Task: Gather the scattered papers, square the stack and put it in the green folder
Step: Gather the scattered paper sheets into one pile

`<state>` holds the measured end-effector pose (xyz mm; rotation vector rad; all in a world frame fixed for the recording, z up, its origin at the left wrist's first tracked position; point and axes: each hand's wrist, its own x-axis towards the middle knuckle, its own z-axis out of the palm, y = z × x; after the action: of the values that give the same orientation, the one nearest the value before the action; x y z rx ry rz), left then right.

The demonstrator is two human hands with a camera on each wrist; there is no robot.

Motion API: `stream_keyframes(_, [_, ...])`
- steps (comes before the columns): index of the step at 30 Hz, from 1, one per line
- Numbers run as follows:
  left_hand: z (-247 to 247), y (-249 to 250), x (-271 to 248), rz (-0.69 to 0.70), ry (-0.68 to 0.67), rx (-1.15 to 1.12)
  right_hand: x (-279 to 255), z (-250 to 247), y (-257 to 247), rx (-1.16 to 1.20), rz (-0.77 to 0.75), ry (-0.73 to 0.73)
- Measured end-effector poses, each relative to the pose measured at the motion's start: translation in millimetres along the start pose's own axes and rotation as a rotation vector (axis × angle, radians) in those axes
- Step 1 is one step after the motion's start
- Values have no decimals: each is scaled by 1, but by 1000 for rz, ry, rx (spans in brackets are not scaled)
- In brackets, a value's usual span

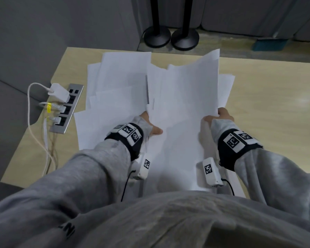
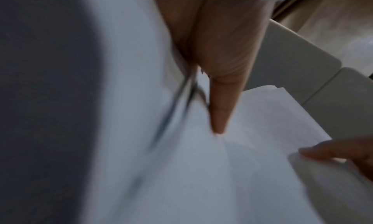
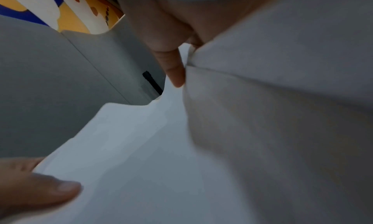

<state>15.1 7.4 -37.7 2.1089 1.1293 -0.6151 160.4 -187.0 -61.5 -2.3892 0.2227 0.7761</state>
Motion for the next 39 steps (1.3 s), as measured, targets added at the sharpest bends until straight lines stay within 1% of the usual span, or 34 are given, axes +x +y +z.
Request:
stream_keyframes(2, [4,3,-2,22,8,-12,-2,-4,2,146,16,-17])
stream_keyframes(5, [-5,-4,-8,105,20,-5,-10,-11,4,306,77,29])
stream_keyframes(7, [-14,-16,-7,94,6,-92,-13,-14,1,391,125,63])
stream_keyframes(8, [-18,-20,-9,81,-11,-145,-13,-14,1,430,129,58])
stream_keyframes(9, [-19,-27,-6,86,-43,-220,-14,-15,-1,445,108,23])
stream_keyframes(11, [-19,-38,-2,96,-114,-419,-19,-18,-1,366,38,-96])
stream_keyframes(12, [-20,-41,-4,96,-145,-491,-22,-20,-2,301,7,-153])
stream_keyframes(13, [-19,-47,2,86,-148,-529,-24,-20,-3,234,-24,-193])
stream_keyframes(14, [-20,-47,0,89,-153,-534,-19,-16,0,187,-22,-226])
stream_keyframes(15, [-21,-49,1,105,-156,-538,-3,-10,8,163,-24,-253])
stream_keyframes(17, [-23,-52,2,110,-143,-512,36,5,28,160,-2,-320])
stream_keyframes(18, [-24,-55,5,101,-122,-501,47,9,33,177,10,-335])
stream_keyframes(22, [-29,-55,3,73,-74,-408,7,-2,12,241,-46,-358])
stream_keyframes(23, [-32,-52,0,43,-48,-369,4,-3,11,258,-73,-354])
stream_keyframes(25, [-37,-44,-8,52,-23,-378,4,-4,10,313,-154,-337])
stream_keyframes(26, [-38,-40,-11,90,-26,-410,-10,-9,2,342,-192,-323])
stream_keyframes(28, [-43,-32,-14,113,-8,-450,-40,-23,-19,387,-264,-284])
stream_keyframes(31, [-58,-20,-22,138,52,-479,-58,-40,-37,410,-345,-213])
stream_keyframes(34, [-68,-9,-33,287,117,-501,-66,-55,-49,413,-391,-126])
stream_keyframes(36, [-73,-1,-48,353,169,-511,-73,-65,-55,426,-427,-77])
stream_keyframes(39, [-82,16,-74,464,193,-698,-93,-81,-62,506,-496,19])
